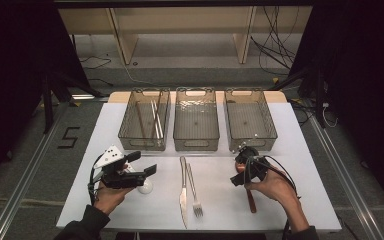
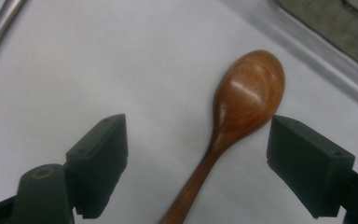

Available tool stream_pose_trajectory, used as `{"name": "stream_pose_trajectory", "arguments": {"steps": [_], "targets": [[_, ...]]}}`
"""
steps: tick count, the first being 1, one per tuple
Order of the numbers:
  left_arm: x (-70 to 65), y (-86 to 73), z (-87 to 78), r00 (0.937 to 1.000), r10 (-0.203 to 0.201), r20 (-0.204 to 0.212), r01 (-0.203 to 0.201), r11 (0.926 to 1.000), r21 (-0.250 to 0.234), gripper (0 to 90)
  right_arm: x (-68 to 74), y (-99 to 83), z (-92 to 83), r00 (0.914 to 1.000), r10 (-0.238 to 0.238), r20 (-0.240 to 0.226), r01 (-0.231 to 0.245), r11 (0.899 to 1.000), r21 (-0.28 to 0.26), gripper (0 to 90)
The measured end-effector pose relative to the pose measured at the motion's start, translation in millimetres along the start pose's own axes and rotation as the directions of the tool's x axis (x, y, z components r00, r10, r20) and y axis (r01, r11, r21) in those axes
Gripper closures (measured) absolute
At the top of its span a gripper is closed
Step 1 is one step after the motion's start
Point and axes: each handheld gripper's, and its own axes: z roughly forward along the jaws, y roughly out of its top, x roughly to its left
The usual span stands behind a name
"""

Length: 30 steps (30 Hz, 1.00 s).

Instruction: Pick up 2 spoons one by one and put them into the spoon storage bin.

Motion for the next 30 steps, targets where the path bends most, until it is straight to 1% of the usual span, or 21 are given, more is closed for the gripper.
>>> {"name": "stream_pose_trajectory", "arguments": {"steps": [2, 5, 6, 8, 10, 12, 14, 16, 20, 24, 27, 30], "targets": [[-0.7, -0.2, -0.8, 1.0, 0.004, 0.001, -0.004, 1.0, -0.002, 17.4, 0.1, -0.8, 0.4, 0.9998, -0.003, 0.018, 0.002, 1.0, 0.016, 25.6], [-2.5, -1.4, -0.9, 1.0, 0.006, 0.005, -0.006, 1.0, -0.007, 17.4, 0.0, -2.9, 1.6, 0.9996, -0.005, 0.026, 0.004, 0.999, 0.038, 29.1], [-3.0, -1.8, -0.8, 0.9999, 0.013, 0.004, -0.013, 0.9999, -0.003, 17.4, -0.1, -3.7, 2.3, 0.9995, -0.003, 0.03, 0.001, 0.999, 0.054, 30.5], [-3.8, -2.8, -0.5, 0.9999, 0.011, 0.005, -0.011, 0.9999, -0.004, 17.4, -1.2, -5.8, 4.7, 0.9993, 0.0, 0.036, -0.003, 0.997, 0.074, 32.9], [-4.3, -4.1, -0.5, 0.9999, 0.013, 0.005, -0.013, 0.9999, -0.002, 17.4, -1.1, -7.4, 6.0, 0.9994, 0.01, 0.035, -0.013, 0.996, 0.094, 36.0], [-4.6, -5.1, -0.4, 0.9999, 0.014, 0.002, -0.014, 0.9999, 0.0, 17.4, -1.7, -8.2, 6.2, 0.9996, 0.005, 0.029, -0.008, 0.994, 0.105, 39.4], [-4.6, -6.1, -0.1, 0.9999, 0.017, 0.0, -0.017, 0.9998, 0.004, 17.4, -1.4, -8.4, 6.1, 0.9994, 0.002, 0.034, -0.006, 0.994, 0.113, 43.0], [-5.0, -7.1, 0.3, 0.9999, 0.01, -0.001, -0.01, 0.9999, 0.006, 17.4, -0.9, -9.0, 6.1, 0.9993, -0.007, 0.037, 0.002, 0.993, 0.122, 46.0], [-5.4, -7.6, 0.2, 1.0, 0.007, 0.001, -0.007, 1.0, 0.004, 17.4, 0.6, -11.7, 7.9, 0.999, -0.017, 0.042, 0.01, 0.988, 0.156, 52.0], [-5.4, -8.2, 0.1, 0.9999, 0.012, -0.001, -0.012, 0.9999, 0.002, 17.4, 0.8, -14.8, 10.5, 0.9994, -0.02, 0.028, 0.015, 0.983, 0.183, 55.4], [-5.4, -8.3, 0.0, 0.9999, 0.009, -0.005, -0.009, 1.0, -0.002, 17.4, 0.6, -15.6, 11.8, 0.9996, -0.024, 0.014, 0.021, 0.982, 0.189, 57.2], [-5.8, -8.4, -0.5, 0.9999, 0.008, -0.008, -0.008, 1.0, -0.005, 17.4, 0.3, -15.5, 12.3, 0.9996, -0.027, 0.01, 0.024, 0.981, 0.19, 59.3]]}}
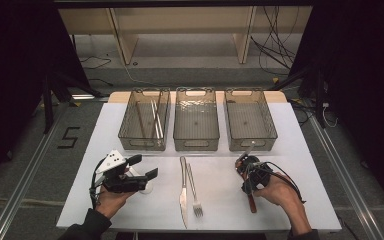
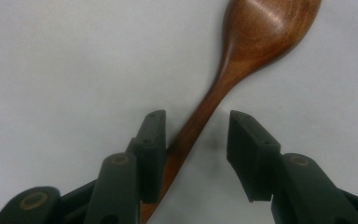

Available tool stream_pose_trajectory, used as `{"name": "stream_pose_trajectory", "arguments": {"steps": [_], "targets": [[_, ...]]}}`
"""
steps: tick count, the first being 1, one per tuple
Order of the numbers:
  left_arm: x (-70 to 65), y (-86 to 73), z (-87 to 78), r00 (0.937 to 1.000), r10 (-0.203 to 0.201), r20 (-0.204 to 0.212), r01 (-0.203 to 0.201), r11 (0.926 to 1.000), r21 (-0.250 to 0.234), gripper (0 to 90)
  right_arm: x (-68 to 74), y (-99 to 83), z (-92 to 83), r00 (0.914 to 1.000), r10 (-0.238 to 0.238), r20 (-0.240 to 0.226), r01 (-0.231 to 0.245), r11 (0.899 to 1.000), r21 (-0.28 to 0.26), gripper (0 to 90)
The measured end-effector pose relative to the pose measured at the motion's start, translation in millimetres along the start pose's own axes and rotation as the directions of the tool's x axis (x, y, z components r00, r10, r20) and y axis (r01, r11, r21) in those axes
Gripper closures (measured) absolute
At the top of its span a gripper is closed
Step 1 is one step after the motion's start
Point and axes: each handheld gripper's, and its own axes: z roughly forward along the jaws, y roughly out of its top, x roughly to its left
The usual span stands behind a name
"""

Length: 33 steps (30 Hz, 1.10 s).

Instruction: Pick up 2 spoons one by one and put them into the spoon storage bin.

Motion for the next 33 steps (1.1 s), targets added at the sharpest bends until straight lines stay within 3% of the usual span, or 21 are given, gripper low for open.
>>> {"name": "stream_pose_trajectory", "arguments": {"steps": [17, 24, 33], "targets": [[0.0, -1.5, 1.3, 1.0, 0.0, 0.001, 0.0, 1.0, 0.005, 17.4, 0.5, 1.3, 5.0, 0.9996, -0.017, -0.025, 0.017, 1.0, 0.015, 71.9], [-0.1, -1.9, 1.8, 1.0, 0.007, 0.005, -0.008, 0.9999, 0.01, 17.4, -2.5, 1.1, 4.8, 0.9995, 0.002, -0.032, -0.002, 1.0, 0.012, 79.3], [-0.4, -1.9, 2.2, 0.9999, 0.009, 0.006, -0.009, 0.9999, 0.01, 17.4, -2.3, 1.2, 4.1, 0.9997, -0.007, -0.024, 0.007, 1.0, 0.009, 80.6]]}}
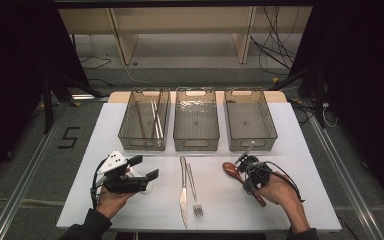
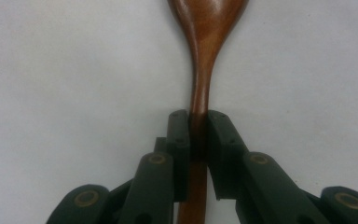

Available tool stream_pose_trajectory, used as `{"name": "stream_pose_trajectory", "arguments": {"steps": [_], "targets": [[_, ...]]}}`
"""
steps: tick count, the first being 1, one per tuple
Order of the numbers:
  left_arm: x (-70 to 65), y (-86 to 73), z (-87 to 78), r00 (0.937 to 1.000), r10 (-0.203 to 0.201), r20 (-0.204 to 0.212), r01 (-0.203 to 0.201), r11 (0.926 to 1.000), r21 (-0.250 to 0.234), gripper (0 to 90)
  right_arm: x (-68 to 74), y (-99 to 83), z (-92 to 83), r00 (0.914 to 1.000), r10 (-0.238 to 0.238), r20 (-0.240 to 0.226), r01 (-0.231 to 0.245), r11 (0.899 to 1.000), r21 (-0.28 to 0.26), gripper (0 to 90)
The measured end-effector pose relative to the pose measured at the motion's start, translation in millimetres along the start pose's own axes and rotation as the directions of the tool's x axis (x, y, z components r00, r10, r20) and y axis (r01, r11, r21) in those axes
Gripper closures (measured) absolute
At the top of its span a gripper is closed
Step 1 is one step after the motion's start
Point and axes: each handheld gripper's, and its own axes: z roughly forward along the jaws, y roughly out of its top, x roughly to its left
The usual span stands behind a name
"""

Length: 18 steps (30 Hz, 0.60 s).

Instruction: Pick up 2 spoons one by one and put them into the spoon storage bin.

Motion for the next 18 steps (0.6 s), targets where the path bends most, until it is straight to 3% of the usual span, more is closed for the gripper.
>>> {"name": "stream_pose_trajectory", "arguments": {"steps": [18], "targets": [[1.3, -0.4, 0.1, 1.0, -0.009, 0.001, 0.009, 1.0, 0.003, 17.4, -3.4, -1.7, -7.7, 0.9993, -0.026, -0.026, 0.024, 0.996, -0.09, 81.2]]}}
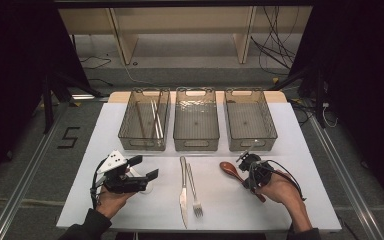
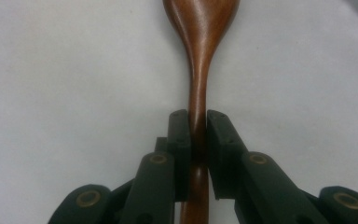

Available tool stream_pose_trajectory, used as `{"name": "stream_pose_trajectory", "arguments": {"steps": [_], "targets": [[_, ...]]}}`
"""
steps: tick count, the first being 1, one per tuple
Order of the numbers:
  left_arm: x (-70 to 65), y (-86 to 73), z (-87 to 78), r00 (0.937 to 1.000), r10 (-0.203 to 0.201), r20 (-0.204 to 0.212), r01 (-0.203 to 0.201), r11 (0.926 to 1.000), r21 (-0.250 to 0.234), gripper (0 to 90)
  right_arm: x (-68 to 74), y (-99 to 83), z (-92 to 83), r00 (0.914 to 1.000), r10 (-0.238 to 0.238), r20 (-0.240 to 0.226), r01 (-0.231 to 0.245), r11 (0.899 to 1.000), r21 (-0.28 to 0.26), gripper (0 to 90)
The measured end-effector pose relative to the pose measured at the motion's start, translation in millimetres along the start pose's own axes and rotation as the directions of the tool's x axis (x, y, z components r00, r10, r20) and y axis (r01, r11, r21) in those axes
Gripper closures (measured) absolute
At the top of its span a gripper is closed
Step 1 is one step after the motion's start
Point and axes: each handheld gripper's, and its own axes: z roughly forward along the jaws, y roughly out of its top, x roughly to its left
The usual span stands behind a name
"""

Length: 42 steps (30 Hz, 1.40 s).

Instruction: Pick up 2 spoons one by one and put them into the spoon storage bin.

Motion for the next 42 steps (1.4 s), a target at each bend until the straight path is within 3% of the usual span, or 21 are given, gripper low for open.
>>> {"name": "stream_pose_trajectory", "arguments": {"steps": [11, 19, 23, 30, 35, 39, 42], "targets": [[1.1, -0.2, -0.4, 0.9999, -0.01, -0.001, 0.01, 0.9999, -0.003, 17.4, -7.6, -2.5, -5.7, 0.9974, 0.012, -0.071, -0.017, 0.997, -0.069, 81.3], [3.7, 0.9, -2.9, 0.9999, -0.009, -0.007, 0.009, 0.9998, -0.015, 17.4, -11.6, -3.9, -15.3, 0.9896, 0.016, -0.143, -0.037, 0.988, -0.15, 81.3], [6.1, 0.8, -5.0, 0.9998, -0.019, 0.0, 0.019, 0.9993, -0.031, 17.4, -14.0, -3.7, -21.1, 0.9858, 0.012, -0.168, -0.047, 0.978, -0.205, 81.3], [4.2, 2.3, -10.1, 0.9999, 0.01, -0.006, -0.01, 0.9989, -0.047, 17.4, -16.2, 1.0, -37.0, 0.9798, -0.001, -0.2, -0.059, 0.954, -0.293, 81.3], [2.6, 0.2, -12.9, 0.9994, 0.033, -0.013, -0.034, 0.9988, -0.035, 16.9, -16.2, 9.6, -45.2, 0.9839, -0.005, -0.179, -0.056, 0.941, -0.334, 81.3], [1.7, 2.0, -17.0, 0.9988, 0.047, -0.013, -0.047, 0.9981, -0.038, 16.3, -17.6, 18.5, -43.3, 0.984, 0.001, -0.178, -0.063, 0.936, -0.346, 81.3], [3.2, -0.3, -19.2, 0.9992, 0.037, -0.014, -0.038, 0.9984, -0.042, 15.9, -19.0, 28.8, -45.2, 0.9845, 0.009, -0.175, -0.074, 0.926, -0.369, 81.3]]}}
